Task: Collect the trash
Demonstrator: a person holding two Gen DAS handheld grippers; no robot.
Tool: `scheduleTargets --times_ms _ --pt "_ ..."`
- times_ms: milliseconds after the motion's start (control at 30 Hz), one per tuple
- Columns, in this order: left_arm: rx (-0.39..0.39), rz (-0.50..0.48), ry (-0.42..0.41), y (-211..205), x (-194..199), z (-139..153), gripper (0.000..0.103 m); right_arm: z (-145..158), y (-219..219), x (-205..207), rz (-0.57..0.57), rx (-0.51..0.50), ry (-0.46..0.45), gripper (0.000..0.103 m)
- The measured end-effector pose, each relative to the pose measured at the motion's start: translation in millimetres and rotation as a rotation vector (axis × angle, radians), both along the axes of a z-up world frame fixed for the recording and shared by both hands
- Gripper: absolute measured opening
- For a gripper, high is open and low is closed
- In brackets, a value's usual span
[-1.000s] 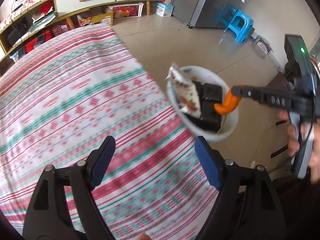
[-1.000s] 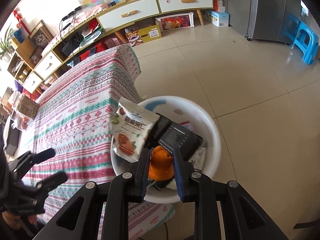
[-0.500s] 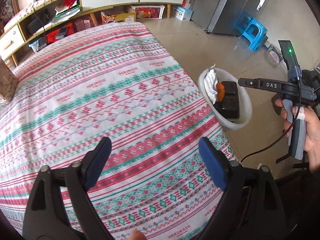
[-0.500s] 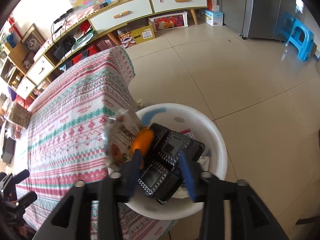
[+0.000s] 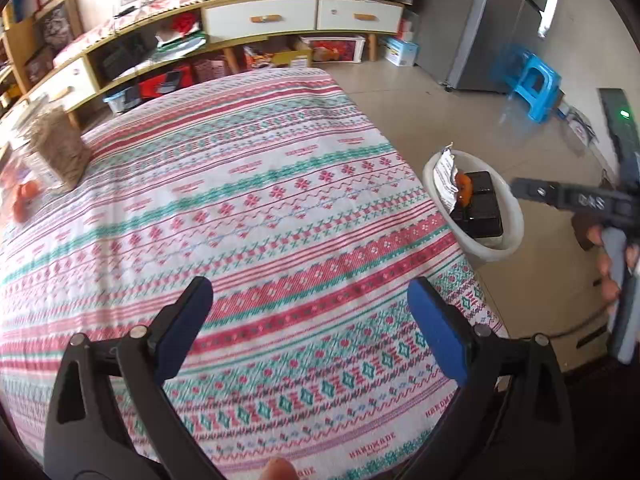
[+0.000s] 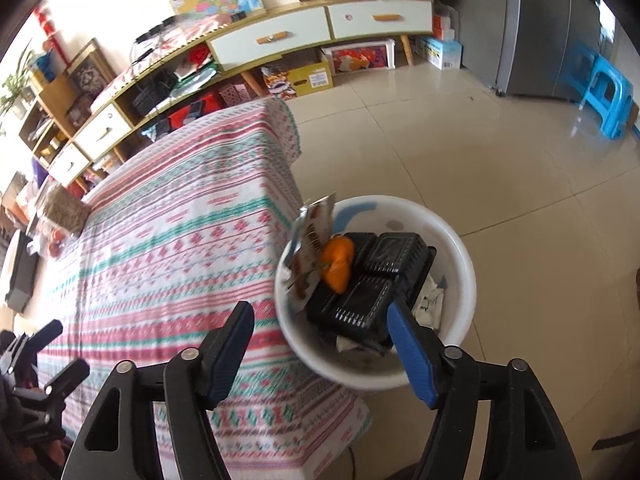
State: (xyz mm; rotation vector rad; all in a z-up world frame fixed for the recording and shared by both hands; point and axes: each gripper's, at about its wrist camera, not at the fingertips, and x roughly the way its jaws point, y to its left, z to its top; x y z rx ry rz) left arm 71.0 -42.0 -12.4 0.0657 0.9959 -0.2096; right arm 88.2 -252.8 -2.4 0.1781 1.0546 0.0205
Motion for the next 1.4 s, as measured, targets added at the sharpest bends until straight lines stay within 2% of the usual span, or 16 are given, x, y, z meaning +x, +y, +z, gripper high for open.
scheduleTargets --times_ms 300,567,767,1100,1233,1400 --pt "0.022 0.132 -0.082 17.7 -34.0 13.4 0.098 17.3 29.5 -51.0 0.034 -0.048 -0.094 0.082" --pt "0.025 0.202 -0.183 29.6 -59.3 28.7 0.098 36.2 51.9 -94.9 0.041 -0.163 -0.263 0.086" --pt "0.056 0.247 -0.238 35.5 -70.6 31.6 0.098 35.6 70.3 -96.1 0.091 -0.231 -0.320 0.086" --pt "0.019 0.290 -0.255 43.1 -77.2 31.5 0.098 28.8 83.8 -91.4 0.127 -0.233 -0.327 0.086" --pt "0.060 0.276 -0.286 37.2 -81.5 32.4 0.098 29.0 87.2 -91.1 0.135 -0.233 -0.332 0.086" --pt "0.054 0.295 -0.284 40.0 -80.8 31.1 0.098 29.4 89.9 -92.8 0.143 -0.242 -0.339 0.087"
